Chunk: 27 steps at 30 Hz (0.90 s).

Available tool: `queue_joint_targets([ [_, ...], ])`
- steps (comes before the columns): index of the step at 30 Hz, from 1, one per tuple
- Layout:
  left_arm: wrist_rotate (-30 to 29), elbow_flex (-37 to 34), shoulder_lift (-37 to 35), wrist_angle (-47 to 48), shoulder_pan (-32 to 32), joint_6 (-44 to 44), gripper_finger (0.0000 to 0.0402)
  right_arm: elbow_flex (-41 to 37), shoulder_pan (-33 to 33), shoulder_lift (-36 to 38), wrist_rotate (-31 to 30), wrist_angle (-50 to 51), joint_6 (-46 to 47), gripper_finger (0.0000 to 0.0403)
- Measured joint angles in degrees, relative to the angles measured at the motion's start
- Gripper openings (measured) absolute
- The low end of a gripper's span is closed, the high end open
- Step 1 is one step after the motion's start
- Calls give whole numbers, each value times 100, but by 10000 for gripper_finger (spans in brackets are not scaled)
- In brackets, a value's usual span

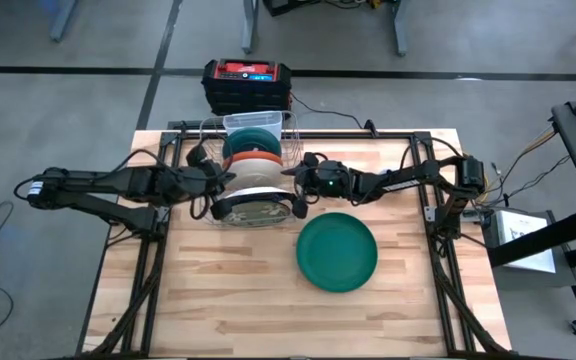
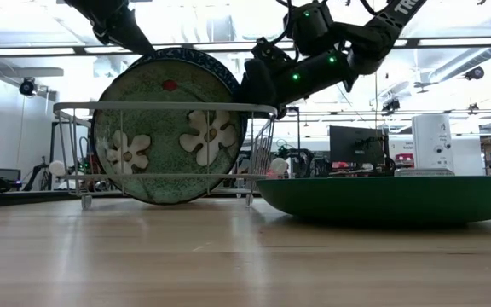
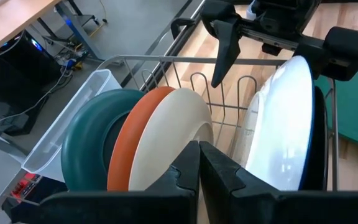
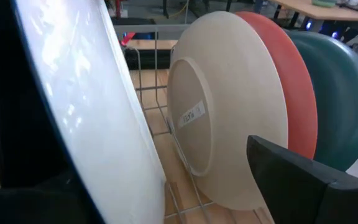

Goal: Sort dishes
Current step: Put the blue ceramic plate into the dish rack

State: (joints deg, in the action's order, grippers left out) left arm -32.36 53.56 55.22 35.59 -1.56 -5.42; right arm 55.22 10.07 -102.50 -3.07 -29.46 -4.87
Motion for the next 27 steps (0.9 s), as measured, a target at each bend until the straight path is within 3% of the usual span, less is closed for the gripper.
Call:
queue_joint_targets([
  [27,106,-76,0,-92,0,189,0,1223,9,11,3,2769,-383,323],
])
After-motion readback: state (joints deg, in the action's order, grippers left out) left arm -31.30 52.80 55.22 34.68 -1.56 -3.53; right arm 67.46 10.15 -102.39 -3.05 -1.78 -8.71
